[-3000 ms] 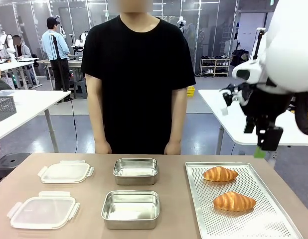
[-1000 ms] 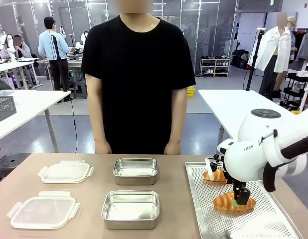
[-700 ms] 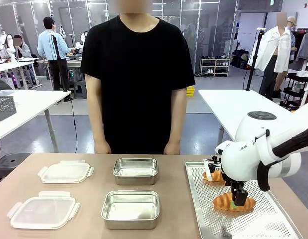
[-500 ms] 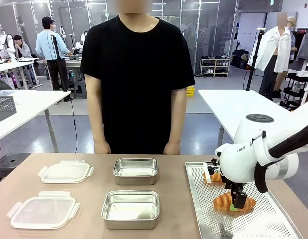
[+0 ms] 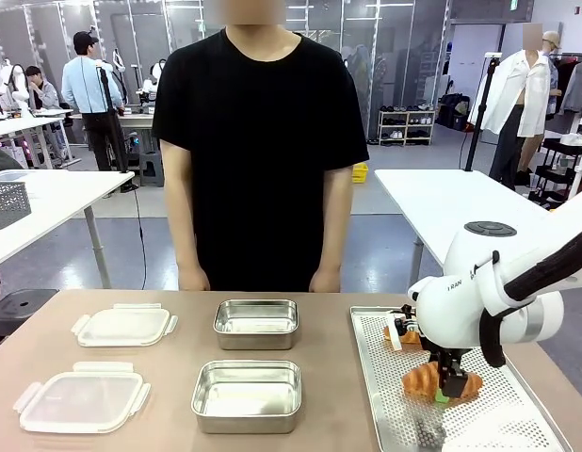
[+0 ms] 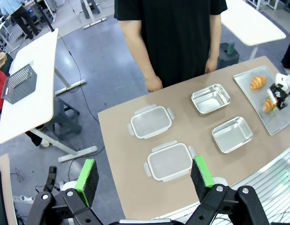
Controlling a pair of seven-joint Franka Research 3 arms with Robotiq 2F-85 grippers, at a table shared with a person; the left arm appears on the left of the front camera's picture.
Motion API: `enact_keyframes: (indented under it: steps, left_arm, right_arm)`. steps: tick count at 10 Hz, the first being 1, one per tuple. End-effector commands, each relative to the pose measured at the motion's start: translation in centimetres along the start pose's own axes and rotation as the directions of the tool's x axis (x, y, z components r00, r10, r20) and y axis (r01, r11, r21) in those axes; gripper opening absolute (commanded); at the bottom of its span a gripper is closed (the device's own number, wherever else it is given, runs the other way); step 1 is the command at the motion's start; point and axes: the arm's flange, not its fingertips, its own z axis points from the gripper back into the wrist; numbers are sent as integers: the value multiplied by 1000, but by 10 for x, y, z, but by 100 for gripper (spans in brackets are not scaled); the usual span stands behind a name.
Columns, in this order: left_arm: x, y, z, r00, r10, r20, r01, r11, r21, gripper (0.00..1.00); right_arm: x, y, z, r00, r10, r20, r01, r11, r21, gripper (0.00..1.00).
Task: Place the bread into the airtight container.
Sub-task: Pick up a Butter Roll and place it into an empty Airtight Container.
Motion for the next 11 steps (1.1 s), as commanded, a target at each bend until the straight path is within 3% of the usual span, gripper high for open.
enact_keyframes:
  steps: [1,2,5,6,9,11]
  left_arm:
    - [1,1,0,1000,0,0,0,1000,0,100]
    - [1,1,0,1000,0,0,0,1000,0,100]
    - [1,1,0,1000,0,0,0,1000,0,100]
    - [1,1,0,1000,0,0,0,1000,0,100]
    - [1,1,0,1000,0,0,0,1000,0,100]
    - [1,1,0,1000,0,0,0,1000,0,100]
  right_arm:
    - [1,-5,-3,1000,13,9,-13,1000,3,60]
    - [3,-5,3,999,-6,34,6,1000,15,52]
    - [2,-5,48,998,-15,60,12,999,49,52]
    - [8,-7,73,1000,-9,17,8,998,55,52]
    - [58,14,144,996,-77,-53,78,997,27,52]
    - [103,39,172,997,-51,-61,50,999,-17,52]
